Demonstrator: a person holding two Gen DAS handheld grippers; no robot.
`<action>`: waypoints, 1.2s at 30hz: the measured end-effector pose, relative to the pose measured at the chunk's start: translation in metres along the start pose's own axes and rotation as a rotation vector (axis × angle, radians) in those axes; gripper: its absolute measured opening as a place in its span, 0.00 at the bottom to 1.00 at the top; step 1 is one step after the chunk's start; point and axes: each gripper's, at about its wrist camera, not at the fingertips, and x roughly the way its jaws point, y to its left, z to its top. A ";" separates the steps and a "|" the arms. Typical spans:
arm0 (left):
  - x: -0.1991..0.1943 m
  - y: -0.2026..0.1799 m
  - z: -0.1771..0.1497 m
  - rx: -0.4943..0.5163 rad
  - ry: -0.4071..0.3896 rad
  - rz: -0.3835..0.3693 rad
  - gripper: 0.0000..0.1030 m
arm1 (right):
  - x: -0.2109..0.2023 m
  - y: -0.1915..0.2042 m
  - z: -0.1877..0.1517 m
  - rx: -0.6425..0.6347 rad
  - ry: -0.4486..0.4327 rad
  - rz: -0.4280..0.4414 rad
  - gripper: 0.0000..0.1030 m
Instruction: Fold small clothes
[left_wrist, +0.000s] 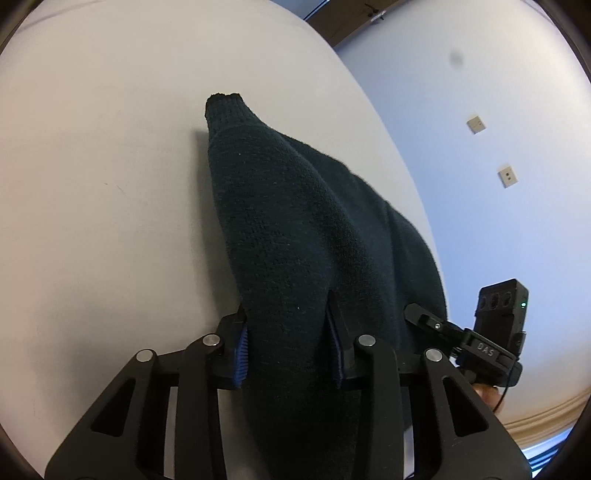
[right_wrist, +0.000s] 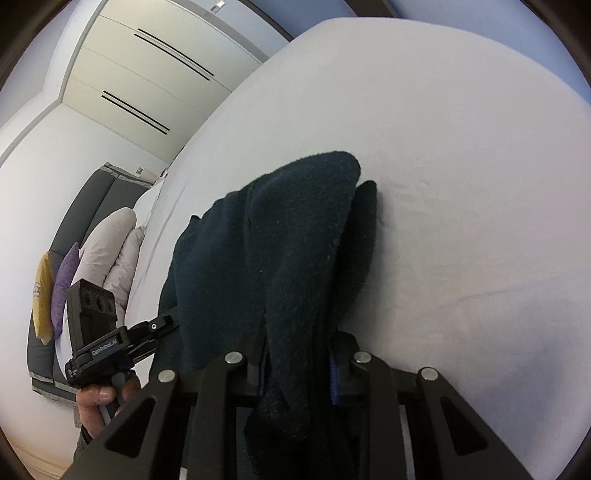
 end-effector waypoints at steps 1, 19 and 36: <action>0.003 -0.001 -0.003 -0.003 -0.005 -0.009 0.30 | -0.002 0.003 0.000 -0.002 -0.006 -0.002 0.24; -0.202 0.041 -0.104 0.051 -0.146 0.072 0.31 | -0.037 0.155 -0.127 -0.151 0.055 0.175 0.24; -0.160 0.142 -0.158 -0.099 -0.193 0.032 0.53 | 0.046 0.101 -0.193 0.010 0.122 0.229 0.32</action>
